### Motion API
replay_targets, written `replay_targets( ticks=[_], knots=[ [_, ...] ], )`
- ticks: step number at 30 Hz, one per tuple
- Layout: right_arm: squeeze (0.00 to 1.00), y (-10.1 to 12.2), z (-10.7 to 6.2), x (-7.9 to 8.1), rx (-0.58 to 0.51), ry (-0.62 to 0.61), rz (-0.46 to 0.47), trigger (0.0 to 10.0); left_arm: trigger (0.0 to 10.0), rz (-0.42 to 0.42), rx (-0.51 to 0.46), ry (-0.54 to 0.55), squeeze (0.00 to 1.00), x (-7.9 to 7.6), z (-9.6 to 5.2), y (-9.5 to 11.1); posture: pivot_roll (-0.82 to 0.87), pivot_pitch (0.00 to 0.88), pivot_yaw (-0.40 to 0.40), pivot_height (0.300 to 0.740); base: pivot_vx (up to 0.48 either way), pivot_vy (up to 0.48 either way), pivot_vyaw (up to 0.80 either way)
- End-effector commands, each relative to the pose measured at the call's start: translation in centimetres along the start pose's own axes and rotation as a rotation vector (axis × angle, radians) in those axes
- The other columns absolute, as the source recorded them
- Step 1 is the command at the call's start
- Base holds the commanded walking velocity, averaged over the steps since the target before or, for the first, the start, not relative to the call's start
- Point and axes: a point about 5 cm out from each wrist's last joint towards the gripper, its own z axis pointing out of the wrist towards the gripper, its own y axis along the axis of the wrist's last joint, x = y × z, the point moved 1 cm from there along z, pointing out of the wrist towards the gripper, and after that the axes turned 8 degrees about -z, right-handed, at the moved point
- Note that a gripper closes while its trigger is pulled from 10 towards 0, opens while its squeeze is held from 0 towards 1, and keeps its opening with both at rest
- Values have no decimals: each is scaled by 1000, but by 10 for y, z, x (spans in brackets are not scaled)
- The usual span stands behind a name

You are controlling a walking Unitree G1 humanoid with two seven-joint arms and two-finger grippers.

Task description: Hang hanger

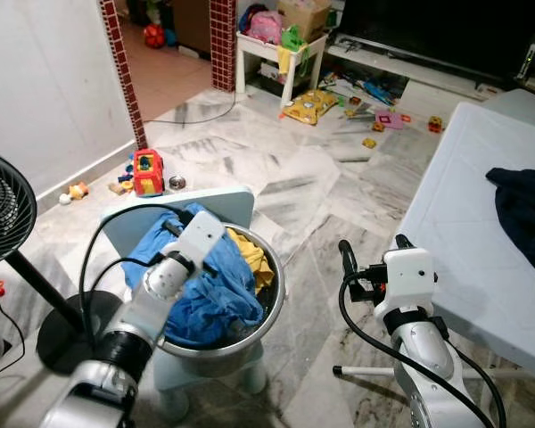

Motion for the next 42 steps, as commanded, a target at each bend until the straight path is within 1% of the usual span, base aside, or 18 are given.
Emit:
replay_targets(
  ticks=[1,3,4,7,8,11,12,15,16,17,21,25,26,29,33,37,39,42],
  knots=[
    [0,0,-1,-2,0,-7,-10,10000,10000,-43,26,-34,1000,-8,-6,-4,83,52,-98,740,0,0,0],
    [0,0,0,-2,1,-6,-10,10000,10000,-62,36,-36,1000,-11,-10,-7,84,53,-98,740,0,0,0],
    [0,0,0,-2,2,-3,-13,10000,10000,-98,41,-48,1000,-15,-18,-10,88,52,-102,740,0,0,0],
    [0,0,1,-2,1,0,-16,10000,10000,-178,51,-79,1000,-17,-30,-11,88,52,-104,740,0,0,0],
    [0,0,1,-2,1,0,-16,10000,10000,-178,51,-79,1000,-17,-30,-11,88,52,-104,740,0,0,0],
    [0,0,2,-2,1,3,-18,10000,10000,-180,107,-115,1000,-16,-43,-17,100,51,-108,740,0,0,0],
    [0,-1,3,-2,1,7,-20,10000,10000,-150,159,-181,1000,-20,-52,-23,107,53,-109,740,0,0,0],
    [0,0,6,-1,-2,12,-20,10000,10000,-107,209,-272,1000,-27,-60,-29,116,50,-108,740,0,0,0],
    [0,0,7,0,-4,13,-19,10000,10000,-99,213,-284,1000,-27,-61,-29,116,49,-107,740,0,0,0],
    [0,1,8,0,-6,14,-19,10000,10000,-68,221,-323,1000,-30,-63,-28,116,46,-105,740,0,0,0],
    [0,0,8,1,-6,15,-19,10000,10000,-42,241,-342,1000,-30,-66,-28,118,43,-100,740,0,0,0],
    [0,-1,8,1,-3,13,-20,10000,10000,-16,332,-367,1000,-26,-73,-35,119,41,-97,740,0,0,0],
    [0,-1,8,1,-3,13,-20,10000,10000,-16,332,-367,1000,-26,-73,-35,119,41,-97,740,0,0,0],
    [0,-1,8,1,-3,13,-20,10000,10000,-69,379,-372,1000,-28,-75,-40,120,38,-96,740,0,0,0],
    [0,-1,9,2,-7,17,-21,10000,10000,-58,407,-375,1000,-30,-77,-45,120,36,-95,740,0,0,0],
    [0,-1,10,2,-7,18,-23,10000,10000,-91,462,-374,1000,-30,-78,-55,122,35,-95,740,0,0,0],
    [0,-1,10,2,-7,18,-23,10000,10000,-95,467,-374,1000,-30,-79,-55,122,35,-95,740,0,0,0],
    [0,-1,10,4,-7,20,-20,10000,10000,-110,507,-370,1000,-29,-79,-63,124,43,-93,740,0,0,0]
  ],
)
